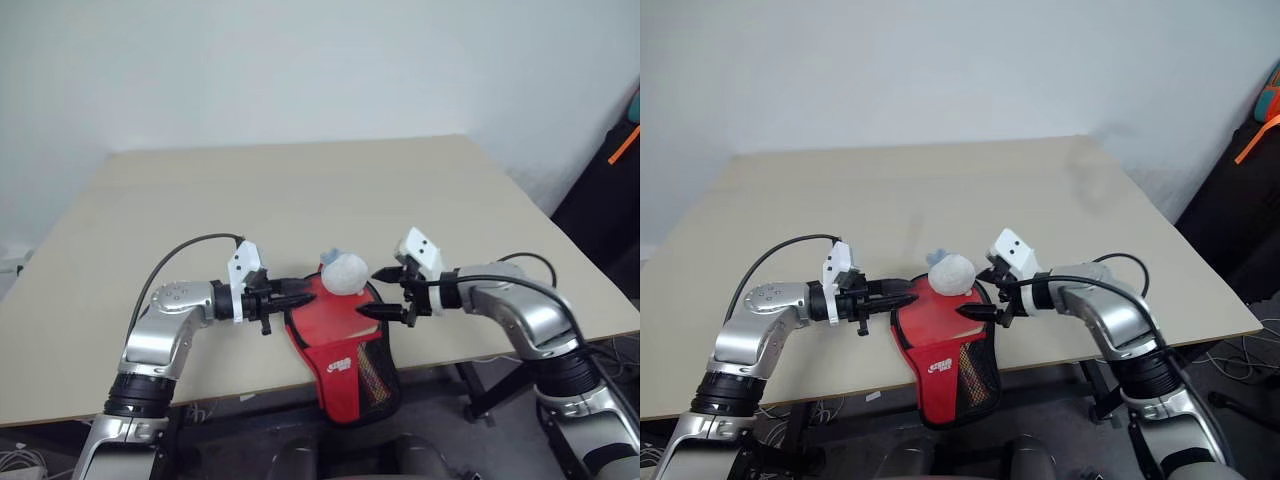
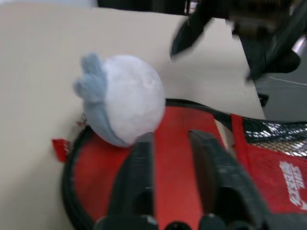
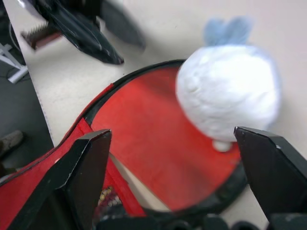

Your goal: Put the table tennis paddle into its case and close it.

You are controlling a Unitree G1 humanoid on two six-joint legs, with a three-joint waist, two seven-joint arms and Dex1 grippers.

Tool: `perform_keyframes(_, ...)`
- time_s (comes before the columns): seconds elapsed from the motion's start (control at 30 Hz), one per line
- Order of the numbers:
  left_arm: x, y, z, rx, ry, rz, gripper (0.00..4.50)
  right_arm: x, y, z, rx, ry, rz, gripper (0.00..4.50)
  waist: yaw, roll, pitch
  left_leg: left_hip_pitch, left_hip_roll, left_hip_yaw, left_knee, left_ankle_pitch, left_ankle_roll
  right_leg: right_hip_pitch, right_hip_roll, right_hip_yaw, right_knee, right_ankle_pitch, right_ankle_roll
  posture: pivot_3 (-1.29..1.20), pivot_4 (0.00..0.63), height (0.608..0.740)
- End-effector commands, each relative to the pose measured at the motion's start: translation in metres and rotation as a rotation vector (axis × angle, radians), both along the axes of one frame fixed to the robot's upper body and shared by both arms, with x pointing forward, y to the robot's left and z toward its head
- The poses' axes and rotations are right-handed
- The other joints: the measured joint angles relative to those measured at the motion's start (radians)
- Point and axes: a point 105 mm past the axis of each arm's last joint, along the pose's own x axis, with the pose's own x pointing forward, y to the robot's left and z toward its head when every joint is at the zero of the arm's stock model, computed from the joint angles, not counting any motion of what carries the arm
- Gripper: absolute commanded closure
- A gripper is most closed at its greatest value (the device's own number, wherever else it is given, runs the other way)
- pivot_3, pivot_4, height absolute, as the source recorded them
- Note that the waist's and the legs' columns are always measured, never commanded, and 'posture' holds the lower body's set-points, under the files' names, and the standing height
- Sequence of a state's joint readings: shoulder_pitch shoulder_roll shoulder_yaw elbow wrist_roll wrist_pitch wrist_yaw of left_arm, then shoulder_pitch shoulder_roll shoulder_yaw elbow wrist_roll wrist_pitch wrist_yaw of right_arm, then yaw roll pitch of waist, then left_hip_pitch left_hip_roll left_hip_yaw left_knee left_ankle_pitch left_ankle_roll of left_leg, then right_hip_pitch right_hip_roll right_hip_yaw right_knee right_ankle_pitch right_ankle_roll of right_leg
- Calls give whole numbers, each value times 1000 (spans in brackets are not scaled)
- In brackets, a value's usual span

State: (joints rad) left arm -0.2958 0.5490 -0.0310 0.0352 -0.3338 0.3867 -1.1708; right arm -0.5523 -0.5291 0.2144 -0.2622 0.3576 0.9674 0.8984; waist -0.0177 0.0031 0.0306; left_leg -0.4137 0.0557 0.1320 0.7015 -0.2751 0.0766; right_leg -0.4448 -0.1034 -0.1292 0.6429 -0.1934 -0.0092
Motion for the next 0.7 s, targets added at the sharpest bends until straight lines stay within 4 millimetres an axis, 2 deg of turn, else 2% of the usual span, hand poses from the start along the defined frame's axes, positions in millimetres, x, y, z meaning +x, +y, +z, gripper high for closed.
perform_keyframes(0.03,0,-9,1,-24,-8,-18,4493,8,1,24,18,-86,-3,0,0,0,0,0,0,0,0,0,0,0,0,0,0,0,0,0,0,706)
perform_keyframes(0.2,1,-27,-12,-28,-7,-19,4493,23,6,27,21,-101,-32,0,1,0,0,0,0,0,0,0,0,0,0,0,0,0,0,0,0,706)
perform_keyframes(0.4,10,-41,-25,-39,-11,16,4493,41,19,16,14,-103,-66,0,-1,0,0,0,0,1,0,3,-4,0,1,0,0,1,2,0,0,706)
perform_keyframes(0.7,11,-45,-44,-17,9,18,4493,56,36,-2,3,-92,-72,0,-1,0,0,0,0,2,0,3,-4,0,1,0,0,1,2,0,0,706)
